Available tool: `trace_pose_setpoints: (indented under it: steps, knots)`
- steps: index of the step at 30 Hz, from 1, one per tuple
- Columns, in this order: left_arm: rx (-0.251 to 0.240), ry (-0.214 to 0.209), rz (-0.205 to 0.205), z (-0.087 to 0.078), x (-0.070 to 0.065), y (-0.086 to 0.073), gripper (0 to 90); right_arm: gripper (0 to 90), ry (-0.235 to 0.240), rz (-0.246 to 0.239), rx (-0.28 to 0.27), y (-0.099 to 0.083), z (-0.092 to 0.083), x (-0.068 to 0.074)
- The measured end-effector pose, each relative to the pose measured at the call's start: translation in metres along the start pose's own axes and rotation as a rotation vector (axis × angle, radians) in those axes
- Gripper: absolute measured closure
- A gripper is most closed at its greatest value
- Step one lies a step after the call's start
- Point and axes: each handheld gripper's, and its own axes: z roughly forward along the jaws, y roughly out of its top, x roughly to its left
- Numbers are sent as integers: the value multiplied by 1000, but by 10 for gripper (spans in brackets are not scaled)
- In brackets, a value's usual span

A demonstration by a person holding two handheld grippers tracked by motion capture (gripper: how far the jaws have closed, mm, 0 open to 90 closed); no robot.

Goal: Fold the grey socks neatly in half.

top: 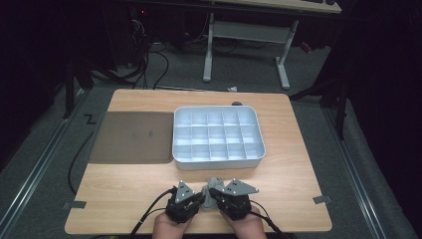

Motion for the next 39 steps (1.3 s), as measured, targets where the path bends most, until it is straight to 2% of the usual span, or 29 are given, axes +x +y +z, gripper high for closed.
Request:
trace_pose_setpoints:
  steps: [2, 3, 6, 7, 9, 10, 12, 13, 14, 17, 18, 20, 24, 25, 30, 34, 35, 39]
  knots:
    - [2, -2, 0, 0, 0, 0, 817, 892, 15, 8, -2, 1, 2, 1]
    - [3, -3, 1, 0, 0, 0, 817, 892, 41, 16, 2, 3, 6, 2]
    - [2, -4, -2, 0, 1, 0, 816, 888, 47, 18, 19, 3, 12, 3]
    - [0, -4, -6, 0, 1, 0, 815, 832, 46, 27, 19, 3, 12, 2]
    - [0, -5, -5, 0, 1, 0, 814, 806, 50, 31, 2, 3, 8, 1]
    - [0, -5, -5, 0, 1, 0, 813, 763, 41, 36, -35, 6, -3, -3]
    - [-1, -6, -6, 0, 1, 0, 811, 762, 23, 38, -51, 7, -10, -6]
    - [1, -7, -6, 0, 1, 0, 810, 775, -36, 41, -62, 6, -20, -14]
    - [1, -7, -6, 0, 1, 0, 809, 792, -74, 41, -59, 3, -23, -20]
    - [1, -8, -5, 0, 1, 1, 808, 837, -154, 63, -5, -11, -25, -37]
    - [2, -8, -4, 0, 1, 1, 808, 848, -166, 66, 16, -18, -24, -41]
    - [4, -10, 0, 0, 1, 1, 808, 854, -164, 95, 47, -28, -20, -45]
    - [5, -15, 5, 1, 0, 2, 809, 848, -152, 98, 49, -33, -14, -42]
    - [6, -16, 6, 1, 0, 2, 809, 847, -148, 92, 34, -31, -11, -39]
    - [12, -28, 5, 2, 1, 3, 810, 853, -145, 66, 44, -25, -4, -33]
    - [12, -30, 6, 2, 1, 3, 810, 853, -152, 53, 32, -23, -4, -29]
    - [11, -32, 6, 2, 1, 3, 809, 858, -151, 49, 12, -22, -7, -29]
    - [14, -36, 3, 2, 1, 3, 807, 859, -144, 41, 17, -22, -8, -26]
